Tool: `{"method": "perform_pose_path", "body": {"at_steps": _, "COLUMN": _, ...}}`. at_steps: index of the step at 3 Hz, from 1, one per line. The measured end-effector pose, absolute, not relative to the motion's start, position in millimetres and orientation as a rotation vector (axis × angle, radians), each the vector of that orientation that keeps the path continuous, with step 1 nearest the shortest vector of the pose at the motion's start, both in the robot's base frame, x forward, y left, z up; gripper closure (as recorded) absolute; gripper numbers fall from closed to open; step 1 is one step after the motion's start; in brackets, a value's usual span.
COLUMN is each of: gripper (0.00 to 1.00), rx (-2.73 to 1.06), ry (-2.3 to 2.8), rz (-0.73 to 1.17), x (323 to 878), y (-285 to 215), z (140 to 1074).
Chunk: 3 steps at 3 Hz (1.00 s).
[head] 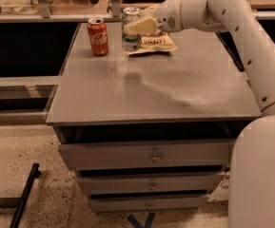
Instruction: Move 7up can near coke can
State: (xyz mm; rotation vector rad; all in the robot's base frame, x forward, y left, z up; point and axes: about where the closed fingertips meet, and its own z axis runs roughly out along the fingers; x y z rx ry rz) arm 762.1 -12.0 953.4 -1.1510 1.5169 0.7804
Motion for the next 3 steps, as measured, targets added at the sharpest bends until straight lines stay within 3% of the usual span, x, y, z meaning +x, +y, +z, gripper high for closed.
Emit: {"method": "perform_pose_path", "body": {"at_steps": 3, "gripper": 0.09, "rx": -1.133, "ry": 1.415, "rz": 0.842, "x": 777, "y": 29, "z": 922}}
